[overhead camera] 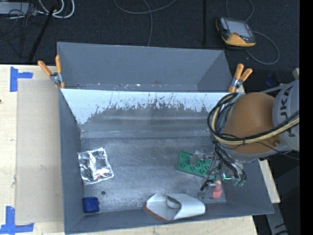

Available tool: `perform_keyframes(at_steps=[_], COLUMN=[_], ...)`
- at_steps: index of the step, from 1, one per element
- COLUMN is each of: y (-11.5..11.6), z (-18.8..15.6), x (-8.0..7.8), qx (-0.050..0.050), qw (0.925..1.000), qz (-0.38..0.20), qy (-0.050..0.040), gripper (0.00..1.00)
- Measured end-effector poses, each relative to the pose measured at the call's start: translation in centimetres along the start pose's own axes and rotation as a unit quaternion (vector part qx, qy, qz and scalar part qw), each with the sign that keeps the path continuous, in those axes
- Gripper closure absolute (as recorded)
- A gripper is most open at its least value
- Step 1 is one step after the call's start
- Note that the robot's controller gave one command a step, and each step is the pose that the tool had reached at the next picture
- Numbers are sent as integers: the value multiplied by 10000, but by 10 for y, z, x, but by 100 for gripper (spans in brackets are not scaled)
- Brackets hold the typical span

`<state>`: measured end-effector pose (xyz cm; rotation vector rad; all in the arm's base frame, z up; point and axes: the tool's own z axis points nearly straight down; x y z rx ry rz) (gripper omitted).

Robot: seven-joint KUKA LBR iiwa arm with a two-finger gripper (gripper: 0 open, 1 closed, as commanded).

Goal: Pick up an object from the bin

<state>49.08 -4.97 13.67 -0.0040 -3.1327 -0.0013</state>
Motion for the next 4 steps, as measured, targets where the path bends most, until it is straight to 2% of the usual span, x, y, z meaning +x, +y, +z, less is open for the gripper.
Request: perform_keyframes(at_steps=[1,2,3,4], y=[-38,-42,-42,-29], z=[-1,68,63,-98], x=[-33,-65,-66,-44], qx=[17,12,19,31], qw=[9589,9490,9494,9503], qz=[-2836,-3153,-3140,-3113], qy=[-46,-49,-67,-76], gripper=[0,0,100,100])
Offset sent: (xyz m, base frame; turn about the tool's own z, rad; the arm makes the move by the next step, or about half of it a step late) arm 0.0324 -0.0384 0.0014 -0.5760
